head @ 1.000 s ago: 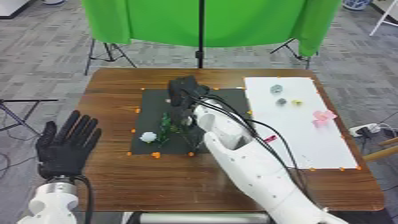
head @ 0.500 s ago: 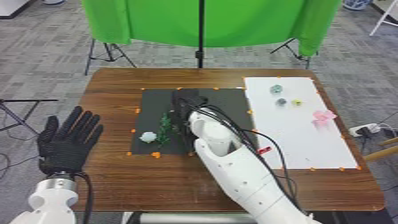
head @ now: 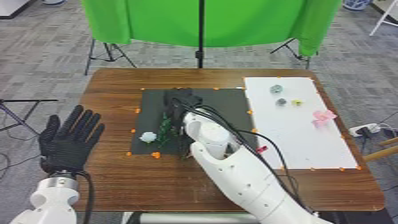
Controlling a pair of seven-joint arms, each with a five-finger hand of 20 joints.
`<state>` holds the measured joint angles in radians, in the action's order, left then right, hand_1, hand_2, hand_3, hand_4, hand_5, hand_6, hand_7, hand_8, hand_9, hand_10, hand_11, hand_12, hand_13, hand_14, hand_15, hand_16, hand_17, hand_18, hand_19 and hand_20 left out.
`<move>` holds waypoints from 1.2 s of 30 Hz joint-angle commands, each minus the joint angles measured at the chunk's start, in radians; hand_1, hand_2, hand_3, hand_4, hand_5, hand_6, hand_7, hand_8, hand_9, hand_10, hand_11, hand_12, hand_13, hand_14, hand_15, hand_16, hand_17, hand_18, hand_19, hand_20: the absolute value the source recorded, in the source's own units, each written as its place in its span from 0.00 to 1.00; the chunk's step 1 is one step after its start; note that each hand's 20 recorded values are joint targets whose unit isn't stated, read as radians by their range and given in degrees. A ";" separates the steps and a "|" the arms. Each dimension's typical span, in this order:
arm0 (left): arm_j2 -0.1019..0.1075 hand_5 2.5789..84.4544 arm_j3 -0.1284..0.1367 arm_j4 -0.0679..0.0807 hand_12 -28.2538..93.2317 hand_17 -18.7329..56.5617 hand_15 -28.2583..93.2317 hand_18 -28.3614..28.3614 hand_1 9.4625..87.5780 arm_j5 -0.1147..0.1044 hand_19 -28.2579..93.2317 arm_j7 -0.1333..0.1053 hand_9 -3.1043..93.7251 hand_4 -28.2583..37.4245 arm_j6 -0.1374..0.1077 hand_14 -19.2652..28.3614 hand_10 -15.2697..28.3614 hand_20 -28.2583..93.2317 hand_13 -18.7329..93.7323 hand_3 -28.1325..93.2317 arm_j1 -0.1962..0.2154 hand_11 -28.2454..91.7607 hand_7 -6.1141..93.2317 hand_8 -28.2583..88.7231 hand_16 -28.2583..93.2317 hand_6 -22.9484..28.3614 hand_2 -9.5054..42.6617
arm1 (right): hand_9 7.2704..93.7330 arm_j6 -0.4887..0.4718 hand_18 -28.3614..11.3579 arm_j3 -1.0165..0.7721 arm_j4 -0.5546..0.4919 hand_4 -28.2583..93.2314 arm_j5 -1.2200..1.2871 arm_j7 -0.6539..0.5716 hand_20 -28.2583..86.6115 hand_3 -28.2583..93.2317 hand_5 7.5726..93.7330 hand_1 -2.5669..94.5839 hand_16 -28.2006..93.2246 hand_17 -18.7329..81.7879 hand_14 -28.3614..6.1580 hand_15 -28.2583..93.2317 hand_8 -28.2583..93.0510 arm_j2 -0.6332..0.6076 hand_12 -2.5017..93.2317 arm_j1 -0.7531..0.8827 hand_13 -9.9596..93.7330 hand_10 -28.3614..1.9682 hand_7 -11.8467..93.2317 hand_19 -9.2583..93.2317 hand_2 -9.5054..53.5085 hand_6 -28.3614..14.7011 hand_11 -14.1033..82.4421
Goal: Arrange flowers
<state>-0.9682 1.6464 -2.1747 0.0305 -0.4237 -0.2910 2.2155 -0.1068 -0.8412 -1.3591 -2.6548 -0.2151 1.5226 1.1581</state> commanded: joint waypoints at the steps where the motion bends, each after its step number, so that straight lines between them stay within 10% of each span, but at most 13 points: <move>1: -0.024 0.49 0.007 0.004 0.32 0.18 0.37 0.72 0.17 -0.006 0.46 0.003 0.42 0.00 -0.003 0.65 0.66 0.34 0.44 0.84 0.022 0.36 0.14 0.17 0.22 0.62 0.43 | 0.68 0.012 0.22 -0.009 -0.052 0.00 0.051 0.032 0.62 0.86 0.64 0.54 0.48 0.43 0.55 0.62 0.13 -0.067 0.18 -0.050 0.65 0.52 0.24 0.82 0.00 0.63 0.29; 18: -0.061 0.49 0.044 -0.016 0.31 0.19 0.38 0.72 0.17 0.002 0.46 -0.007 0.42 0.00 0.006 0.66 0.65 0.34 0.44 0.84 0.079 0.37 0.14 0.16 0.22 0.62 0.43 | 0.53 -0.178 0.19 -0.478 -0.573 0.00 0.263 -0.283 0.59 0.88 0.54 0.47 0.38 0.39 0.41 0.56 0.15 -0.495 0.18 0.331 0.54 0.41 0.20 0.80 0.00 0.57 0.24; 36: -0.062 0.49 0.057 -0.020 0.31 0.18 0.40 0.73 0.17 -0.002 0.48 -0.008 0.42 0.00 0.000 0.66 0.66 0.34 0.44 0.84 0.103 0.37 0.14 0.16 0.22 0.62 0.43 | 0.40 -0.221 0.17 -0.713 -0.436 0.00 0.307 -0.439 0.58 0.86 0.45 0.45 0.38 0.38 0.38 0.37 0.15 -0.550 0.14 0.479 0.45 0.51 0.19 0.80 0.00 0.59 0.19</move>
<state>-1.0243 1.7045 -2.1970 0.0308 -0.4396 -0.2901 2.3108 -0.2951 -1.5617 -1.8401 -2.3896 -0.6509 0.9753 1.6243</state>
